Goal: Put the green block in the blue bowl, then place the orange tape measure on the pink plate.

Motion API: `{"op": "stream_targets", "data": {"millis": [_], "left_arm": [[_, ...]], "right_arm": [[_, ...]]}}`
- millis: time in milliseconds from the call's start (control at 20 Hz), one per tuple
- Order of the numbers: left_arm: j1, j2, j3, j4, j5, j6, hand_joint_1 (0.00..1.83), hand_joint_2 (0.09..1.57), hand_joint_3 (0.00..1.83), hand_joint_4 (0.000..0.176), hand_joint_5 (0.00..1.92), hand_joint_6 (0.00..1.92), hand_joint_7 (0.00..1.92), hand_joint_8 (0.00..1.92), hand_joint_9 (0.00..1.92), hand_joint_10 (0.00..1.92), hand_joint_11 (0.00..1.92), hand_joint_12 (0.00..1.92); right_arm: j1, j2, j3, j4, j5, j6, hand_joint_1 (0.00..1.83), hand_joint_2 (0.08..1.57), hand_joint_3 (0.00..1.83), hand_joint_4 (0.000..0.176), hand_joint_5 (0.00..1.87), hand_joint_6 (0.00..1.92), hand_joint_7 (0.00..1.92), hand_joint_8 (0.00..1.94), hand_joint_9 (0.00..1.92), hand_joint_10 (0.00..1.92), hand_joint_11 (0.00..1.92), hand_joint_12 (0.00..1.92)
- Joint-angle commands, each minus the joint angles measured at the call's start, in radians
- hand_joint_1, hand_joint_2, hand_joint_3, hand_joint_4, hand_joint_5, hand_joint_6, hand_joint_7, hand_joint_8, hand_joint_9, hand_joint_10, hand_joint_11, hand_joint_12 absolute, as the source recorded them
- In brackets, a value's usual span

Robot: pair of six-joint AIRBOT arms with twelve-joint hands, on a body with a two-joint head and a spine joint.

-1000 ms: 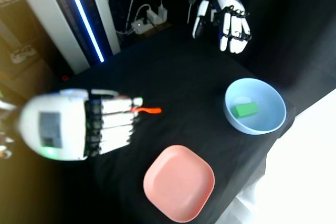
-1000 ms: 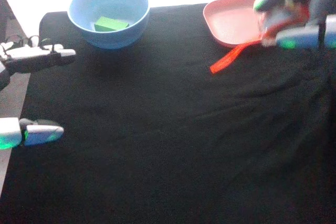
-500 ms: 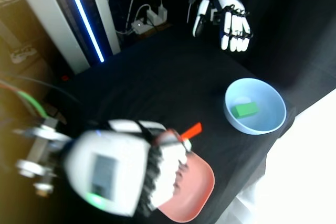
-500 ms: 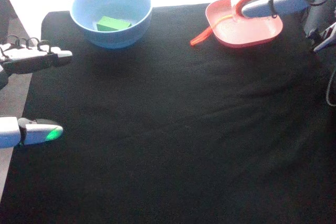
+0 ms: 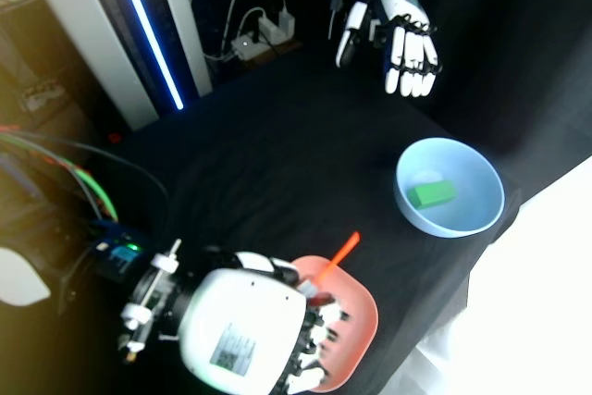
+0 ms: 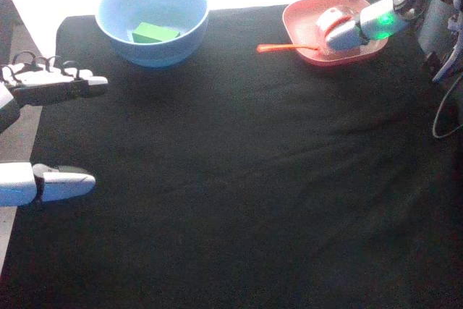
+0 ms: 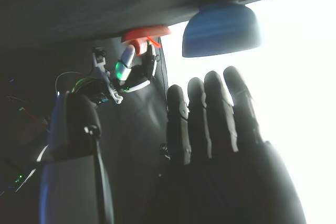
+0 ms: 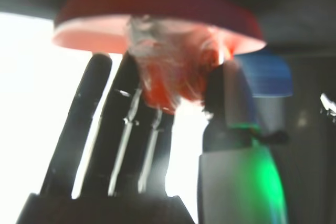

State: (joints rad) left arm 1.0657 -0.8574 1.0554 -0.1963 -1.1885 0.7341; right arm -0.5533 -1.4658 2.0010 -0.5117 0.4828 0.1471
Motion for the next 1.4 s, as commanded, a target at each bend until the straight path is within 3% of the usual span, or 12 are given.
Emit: {"op": "stream_targets", "data": {"millis": [0,50,300,450,550,650,800,850,1050,1200,1300,1350], "left_arm": [[-0.001,0.001,0.003,-0.014,-0.129,-0.010,0.85,0.97,0.01,0.012,0.47,0.00,0.36,0.00,0.29,0.00,0.00,0.65],[0.005,0.002,-0.001,-0.016,-0.141,-0.013,0.86,0.96,0.00,0.007,0.48,0.00,0.36,0.00,0.30,0.00,0.00,0.72],[0.048,0.032,-0.041,-0.039,-0.259,-0.015,0.86,0.96,0.00,0.007,0.47,0.00,0.35,0.00,0.24,0.00,0.00,0.54],[0.120,0.050,-0.078,-0.078,-0.376,-0.017,0.82,0.96,0.00,0.025,0.39,0.00,0.32,0.00,0.25,0.00,0.00,0.82],[0.189,0.065,-0.106,-0.112,-0.470,-0.017,0.81,0.94,0.00,0.045,0.31,0.01,0.27,0.01,0.20,0.00,0.00,0.49],[0.240,0.073,-0.132,-0.150,-0.544,-0.025,0.72,0.97,0.01,0.096,0.22,0.00,0.21,0.00,0.22,0.00,0.00,0.70],[0.238,0.064,-0.142,-0.149,-0.544,-0.009,0.48,1.03,0.01,0.112,0.17,0.00,0.18,0.00,0.22,0.00,0.00,0.94],[0.237,0.062,-0.144,-0.149,-0.544,-0.010,0.50,1.05,0.01,0.089,0.16,0.00,0.20,0.00,0.24,0.01,0.00,0.88],[0.229,0.043,-0.142,-0.142,-0.544,-0.017,0.33,1.08,0.01,0.103,0.12,0.01,0.14,0.00,0.21,0.00,0.00,0.81],[0.157,0.012,-0.103,-0.122,-0.544,-0.026,0.28,1.13,0.01,0.058,0.16,0.01,0.17,0.00,0.22,0.00,0.00,0.79],[0.090,-0.007,-0.076,-0.080,-0.544,-0.026,0.21,1.21,0.01,0.000,0.07,0.00,0.14,0.00,0.22,0.00,0.00,0.70],[0.061,-0.008,-0.070,-0.051,-0.544,-0.021,0.16,1.22,0.01,0.024,0.01,0.00,0.10,0.00,0.16,0.00,0.00,0.47]], "right_arm": [[0.014,0.003,-0.012,0.049,0.133,0.012,0.91,0.78,0.00,0.166,0.04,0.00,0.07,0.01,0.07,0.01,0.00,0.44],[0.014,0.020,-0.036,0.080,0.175,0.012,0.85,0.78,0.00,0.176,0.00,0.00,0.00,0.00,0.00,0.00,0.00,0.02],[-0.039,0.274,-0.305,0.260,0.473,-0.004,0.90,0.79,0.00,0.176,0.00,0.00,0.00,0.00,0.00,0.00,0.00,0.00],[-0.141,0.358,-0.431,0.399,0.667,-0.057,0.79,0.73,0.00,0.176,0.00,0.00,0.00,0.00,0.00,0.00,0.00,0.00],[-0.219,0.392,-0.500,0.468,0.796,-0.061,0.88,0.75,0.00,0.176,0.00,0.00,0.00,0.00,0.00,0.00,0.00,0.00],[-0.323,0.426,-0.585,0.572,0.939,-0.104,0.86,0.73,0.00,0.176,0.00,0.00,0.00,0.00,0.00,0.00,0.00,0.00],[-0.492,0.456,-0.678,0.722,1.148,-0.127,0.85,0.75,0.00,0.176,0.00,0.00,0.00,0.00,0.00,0.00,0.00,0.00],[-0.534,0.465,-0.707,0.759,1.202,-0.133,0.83,0.73,0.00,0.176,0.00,0.00,0.00,0.00,0.00,0.00,0.00,0.00],[-0.613,0.470,-0.762,0.835,1.280,-0.152,0.79,0.85,0.00,0.176,0.00,0.00,0.00,0.00,0.00,0.00,0.00,0.00],[-0.613,0.463,-0.750,0.835,1.280,-0.152,0.81,0.99,0.01,0.153,0.00,0.00,0.00,0.00,0.00,0.00,0.00,0.00],[-0.613,0.463,-0.750,0.823,1.280,-0.152,0.70,1.00,0.01,0.175,0.02,0.01,0.00,0.00,0.00,0.00,0.00,0.00],[-0.613,0.463,-0.751,0.804,1.280,-0.152,0.75,0.98,0.00,0.169,0.06,0.02,0.01,0.00,0.00,0.00,0.00,0.00]]}}
